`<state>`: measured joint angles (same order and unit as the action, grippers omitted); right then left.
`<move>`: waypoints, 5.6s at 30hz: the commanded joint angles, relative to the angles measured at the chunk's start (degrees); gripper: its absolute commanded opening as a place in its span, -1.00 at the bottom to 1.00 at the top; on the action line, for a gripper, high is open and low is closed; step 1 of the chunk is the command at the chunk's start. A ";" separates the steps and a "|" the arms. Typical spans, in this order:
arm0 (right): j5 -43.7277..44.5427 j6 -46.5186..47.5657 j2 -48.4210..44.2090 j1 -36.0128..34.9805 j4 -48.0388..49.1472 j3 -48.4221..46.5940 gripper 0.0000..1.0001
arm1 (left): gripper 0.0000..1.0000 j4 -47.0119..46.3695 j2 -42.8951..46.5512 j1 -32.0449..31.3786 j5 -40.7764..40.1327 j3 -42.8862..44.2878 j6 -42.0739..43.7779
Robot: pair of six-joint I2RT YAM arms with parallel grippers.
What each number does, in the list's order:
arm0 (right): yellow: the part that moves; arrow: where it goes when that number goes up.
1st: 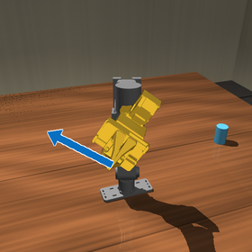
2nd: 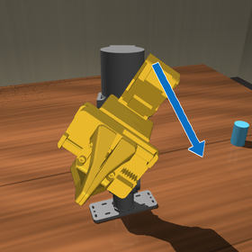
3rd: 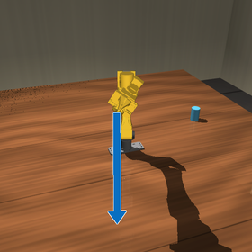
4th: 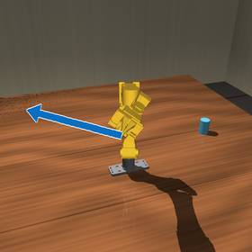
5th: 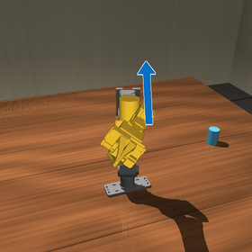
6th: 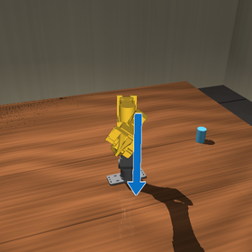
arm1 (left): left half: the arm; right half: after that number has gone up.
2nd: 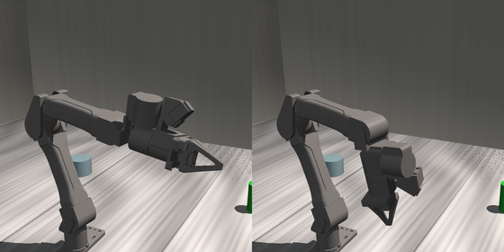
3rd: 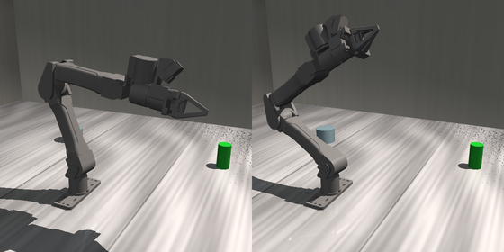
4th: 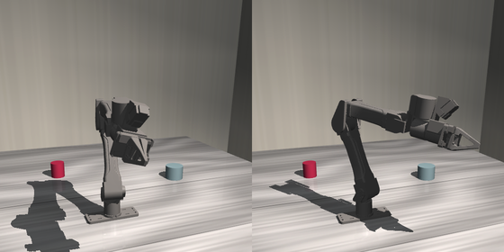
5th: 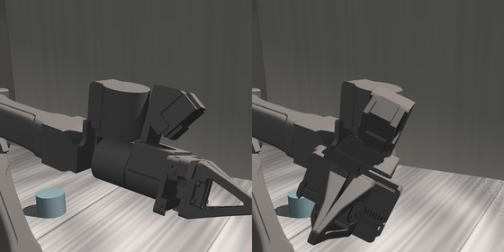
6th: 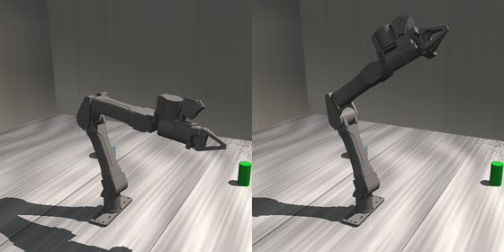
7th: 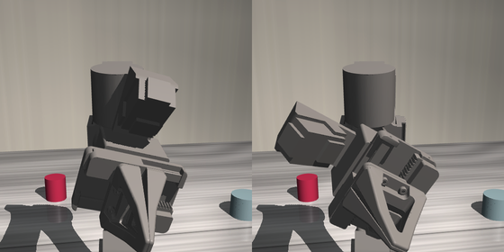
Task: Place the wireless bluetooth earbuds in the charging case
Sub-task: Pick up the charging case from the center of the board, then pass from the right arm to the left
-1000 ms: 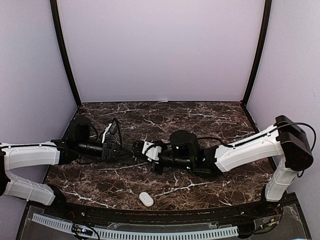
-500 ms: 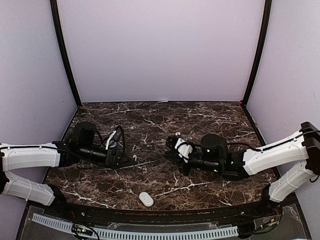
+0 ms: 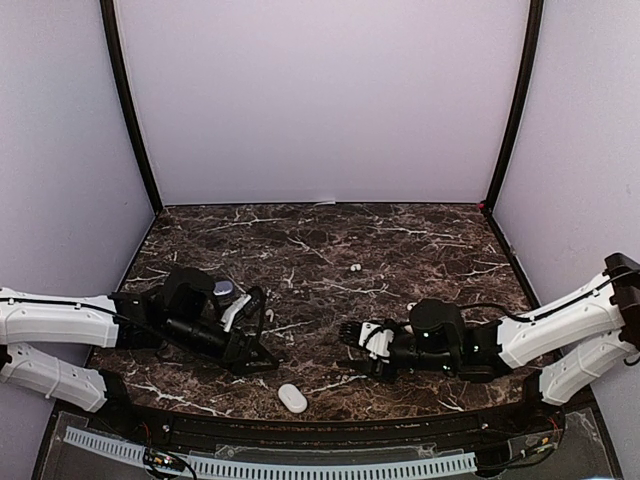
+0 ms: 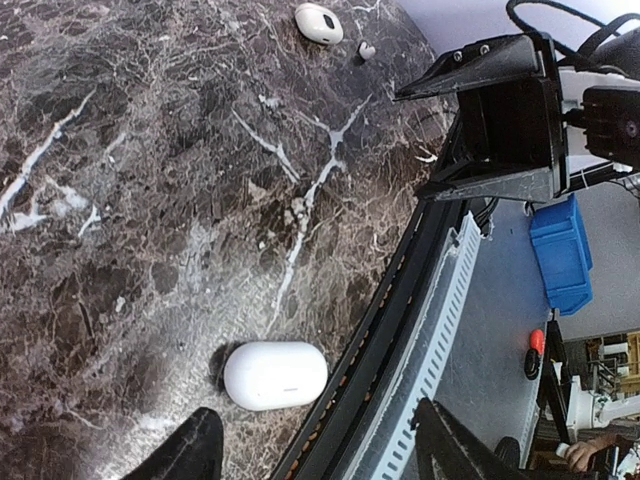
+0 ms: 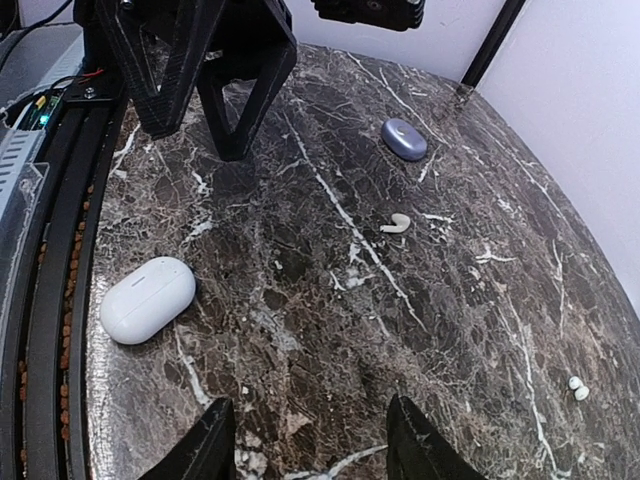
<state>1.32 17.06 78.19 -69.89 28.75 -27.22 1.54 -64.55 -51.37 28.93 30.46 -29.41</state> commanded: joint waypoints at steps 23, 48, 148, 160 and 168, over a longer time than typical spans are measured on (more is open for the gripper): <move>16.74 -42.23 25.32 -15.48 -31.04 -28.66 0.23 | 0.43 -4.77 8.87 10.41 -0.67 -7.93 -10.16; 15.40 -41.14 34.03 -16.42 -36.04 -40.09 0.18 | 0.43 -6.07 8.56 13.62 3.20 -9.47 -6.85; 17.31 -17.70 22.33 -9.74 -6.13 -28.62 -0.22 | -0.49 -50.25 -8.77 9.89 16.44 -14.24 -21.65; 11.07 -18.57 16.96 -8.34 -2.75 -22.93 0.31 | -0.56 -49.93 -8.24 9.98 16.69 -14.05 -17.40; -0.64 -23.83 10.42 -2.88 2.42 -15.53 0.36 | -0.56 -49.09 -8.09 10.07 19.10 -13.41 -12.87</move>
<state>8.62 -2.94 92.05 -75.68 25.15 -45.93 -46.85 -74.02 -41.17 45.58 15.84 -46.00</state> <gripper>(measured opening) 0.684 0.275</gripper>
